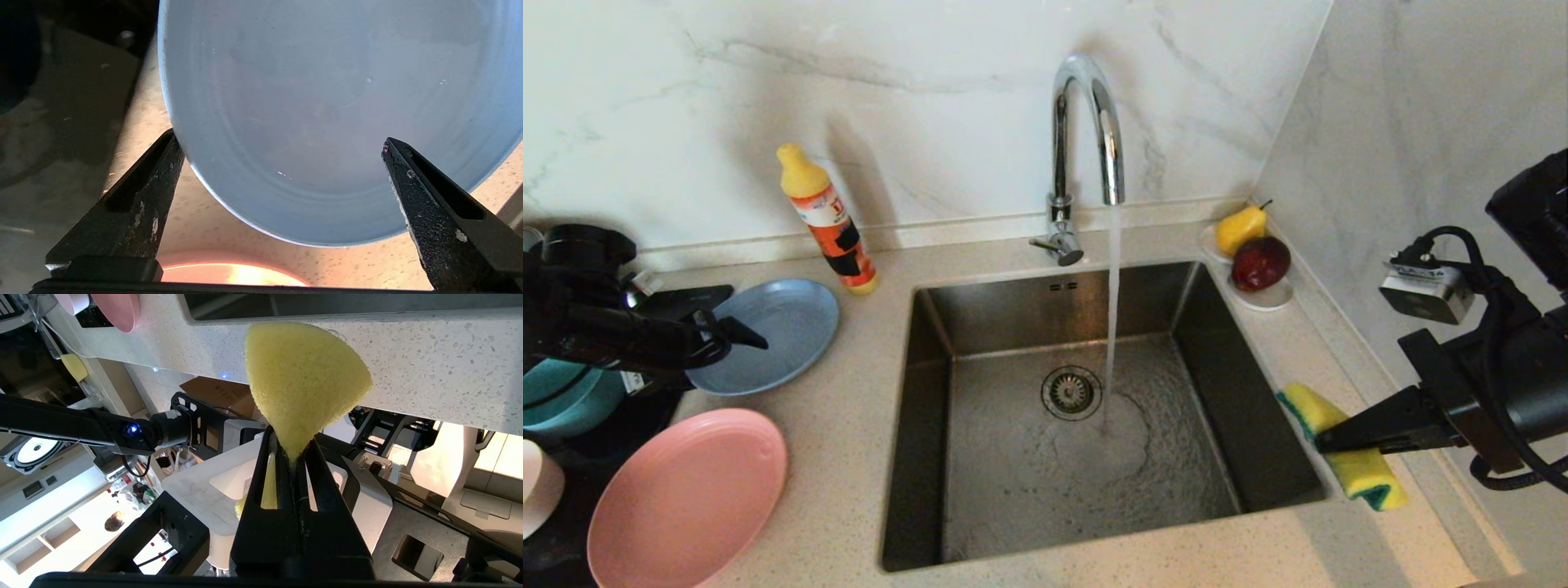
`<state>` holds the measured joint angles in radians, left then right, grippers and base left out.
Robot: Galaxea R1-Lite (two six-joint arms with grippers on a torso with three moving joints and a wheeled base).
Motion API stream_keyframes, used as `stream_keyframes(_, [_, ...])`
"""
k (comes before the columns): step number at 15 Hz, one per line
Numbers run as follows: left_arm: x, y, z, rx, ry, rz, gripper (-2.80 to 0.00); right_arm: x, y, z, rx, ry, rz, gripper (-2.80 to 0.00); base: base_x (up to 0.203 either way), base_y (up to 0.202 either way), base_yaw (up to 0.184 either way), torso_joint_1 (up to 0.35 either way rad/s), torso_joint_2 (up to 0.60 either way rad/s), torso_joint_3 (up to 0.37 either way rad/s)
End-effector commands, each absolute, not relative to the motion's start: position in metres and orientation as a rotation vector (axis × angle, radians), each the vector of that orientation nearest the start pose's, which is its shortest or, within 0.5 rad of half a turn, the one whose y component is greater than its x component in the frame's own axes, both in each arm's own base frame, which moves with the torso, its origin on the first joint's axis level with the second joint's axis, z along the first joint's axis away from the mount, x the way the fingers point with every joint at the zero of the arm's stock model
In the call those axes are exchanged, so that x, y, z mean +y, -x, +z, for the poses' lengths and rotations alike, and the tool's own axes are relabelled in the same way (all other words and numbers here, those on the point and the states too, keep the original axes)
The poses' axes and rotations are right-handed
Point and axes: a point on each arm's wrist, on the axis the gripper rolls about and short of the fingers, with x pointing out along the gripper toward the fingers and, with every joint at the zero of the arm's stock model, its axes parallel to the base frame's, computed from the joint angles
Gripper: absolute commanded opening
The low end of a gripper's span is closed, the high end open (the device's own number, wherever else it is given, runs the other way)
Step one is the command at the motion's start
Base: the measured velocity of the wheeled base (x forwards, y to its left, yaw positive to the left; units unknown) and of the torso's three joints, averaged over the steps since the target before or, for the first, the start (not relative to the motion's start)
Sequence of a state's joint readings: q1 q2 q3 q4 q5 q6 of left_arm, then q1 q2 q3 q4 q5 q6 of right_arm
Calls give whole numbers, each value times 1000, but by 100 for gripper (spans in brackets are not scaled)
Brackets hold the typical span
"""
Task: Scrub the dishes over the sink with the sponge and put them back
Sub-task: Wash the plate
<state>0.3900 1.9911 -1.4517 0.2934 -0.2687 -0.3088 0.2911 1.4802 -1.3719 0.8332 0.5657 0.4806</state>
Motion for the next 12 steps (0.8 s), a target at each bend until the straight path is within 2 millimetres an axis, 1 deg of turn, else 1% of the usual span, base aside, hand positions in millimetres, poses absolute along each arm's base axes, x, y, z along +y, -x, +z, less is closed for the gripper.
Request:
stream_keyframes(1, [137,-356,174,757,560,230,0,73,-201,274,1145,-553,547,-280,0,0,0,0,0,0])
stream_keyframes(3, [137,-359,172,750,561,230,0,73,-202,273,1150,-552,545,-280,0,0,0,0,0,0])
stream_keyframes(7, [141,-358,174,735,539,288,0,74,-203,273,1148,-541,554,-280,0,0,0,0,0,0])
stream_keyframes(10, [145,-362,169,741,516,355,0,74,-203,273,1150,-541,554,-280,0,0,0,0,0,0])
stream_keyframes(12, [146,-363,169,740,515,359,0,74,-202,273,1149,-540,555,-280,0,0,0,0,0,0])
